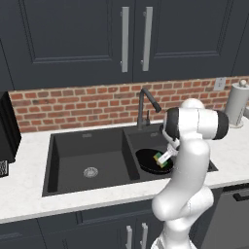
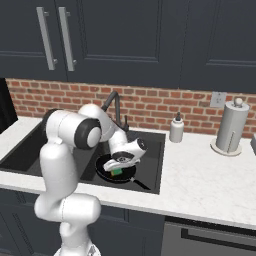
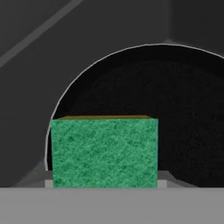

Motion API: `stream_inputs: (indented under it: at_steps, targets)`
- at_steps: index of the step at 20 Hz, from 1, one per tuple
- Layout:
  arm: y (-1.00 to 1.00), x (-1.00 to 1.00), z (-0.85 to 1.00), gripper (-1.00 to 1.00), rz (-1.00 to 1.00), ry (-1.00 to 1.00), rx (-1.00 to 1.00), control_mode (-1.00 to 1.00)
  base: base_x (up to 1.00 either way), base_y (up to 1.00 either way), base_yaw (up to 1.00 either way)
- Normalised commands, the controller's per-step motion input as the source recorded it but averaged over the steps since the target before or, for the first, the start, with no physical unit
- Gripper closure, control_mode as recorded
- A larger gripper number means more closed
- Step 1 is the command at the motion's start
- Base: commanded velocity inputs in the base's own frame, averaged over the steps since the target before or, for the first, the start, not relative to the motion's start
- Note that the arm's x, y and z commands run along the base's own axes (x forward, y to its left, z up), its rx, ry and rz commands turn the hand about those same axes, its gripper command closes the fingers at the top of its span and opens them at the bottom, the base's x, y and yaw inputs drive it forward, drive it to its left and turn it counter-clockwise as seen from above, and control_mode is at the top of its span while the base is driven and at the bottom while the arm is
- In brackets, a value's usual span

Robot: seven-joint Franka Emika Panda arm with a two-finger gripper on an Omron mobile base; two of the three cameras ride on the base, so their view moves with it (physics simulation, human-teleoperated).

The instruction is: Pick the pan and sponge and place them into the sink. Then turn on the water.

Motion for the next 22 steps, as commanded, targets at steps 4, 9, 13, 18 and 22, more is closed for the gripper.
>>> stream_inputs:
  at_steps: [4,9,13,18,22]
  targets:
    - [0.0,0.39,-0.24,1.0,0.0,0.0,0.0,-1.0,0.0,0.0,0.0]
    - [0.0,0.32,-0.31,1.0,0.0,0.0,0.0,-1.0,0.0,0.0,0.0]
    - [0.0,0.17,-0.27,1.0,0.0,0.0,0.0,-1.0,0.0,0.0,0.0]
    - [0.0,0.16,-0.28,-1.0,0.0,0.0,0.0,-1.0,0.0,0.0,0.0]
    - [0.0,0.08,-0.14,-1.0,0.0,0.0,0.0,-1.0,0.0,0.0,0.0]
